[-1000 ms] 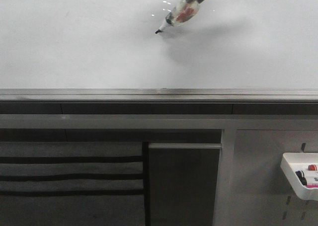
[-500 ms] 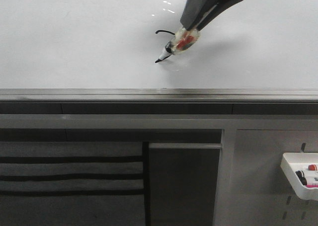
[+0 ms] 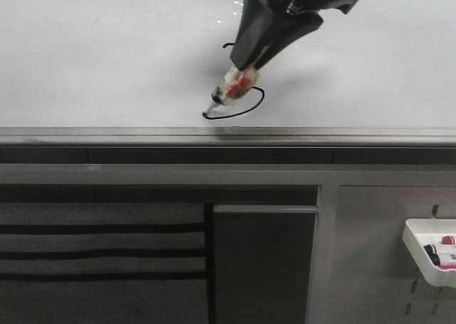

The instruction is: Write number 3 on whiteboard

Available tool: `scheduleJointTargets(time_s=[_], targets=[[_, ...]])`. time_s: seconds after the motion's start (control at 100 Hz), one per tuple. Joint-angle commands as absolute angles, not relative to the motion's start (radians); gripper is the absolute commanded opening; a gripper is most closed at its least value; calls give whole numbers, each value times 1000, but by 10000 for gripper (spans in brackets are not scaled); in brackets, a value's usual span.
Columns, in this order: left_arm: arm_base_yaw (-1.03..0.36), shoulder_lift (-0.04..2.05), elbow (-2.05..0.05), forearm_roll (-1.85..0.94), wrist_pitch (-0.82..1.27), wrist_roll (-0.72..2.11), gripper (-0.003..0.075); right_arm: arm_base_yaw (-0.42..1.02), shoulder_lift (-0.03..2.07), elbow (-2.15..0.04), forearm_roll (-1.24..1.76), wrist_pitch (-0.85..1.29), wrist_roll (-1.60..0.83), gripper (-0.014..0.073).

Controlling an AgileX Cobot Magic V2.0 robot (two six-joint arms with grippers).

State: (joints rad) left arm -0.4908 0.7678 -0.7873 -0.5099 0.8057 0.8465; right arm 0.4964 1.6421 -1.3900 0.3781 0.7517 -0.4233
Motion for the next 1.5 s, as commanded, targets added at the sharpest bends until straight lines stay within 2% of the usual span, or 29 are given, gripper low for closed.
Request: scheduleJointTargets(time_s=[0.0, 0.08, 0.22, 0.47, 0.84, 0.97, 1.17, 1.49], targets=[[-489, 766, -813, -543, 749, 835, 419, 509, 1566, -1471, 447, 793, -518, -5], [-489, 766, -813, -543, 749, 835, 419, 535, 1480, -1407, 553, 860, -662, -5], [-489, 766, -813, -543, 749, 835, 419, 567, 1302, -1211, 577, 733, -676, -5], [-489, 766, -813, -543, 749, 835, 419, 568, 1127, -1075, 577, 754, -804, -5], [-491, 772, -813, -612, 716, 847, 419, 579, 1118, -1075, 578, 766, -1151, -5], [-493, 822, -824, -677, 760, 1000, 419, 615, 1119, -1075, 581, 755, -1272, -5], [-575, 974, -907, -710, 794, 1102, 419, 676, 1119, -1075, 581, 713, -1286, -5], [-729, 1184, -1028, -645, 769, 1154, 419, 678, 1119, -1075, 581, 720, -1286, -5]])
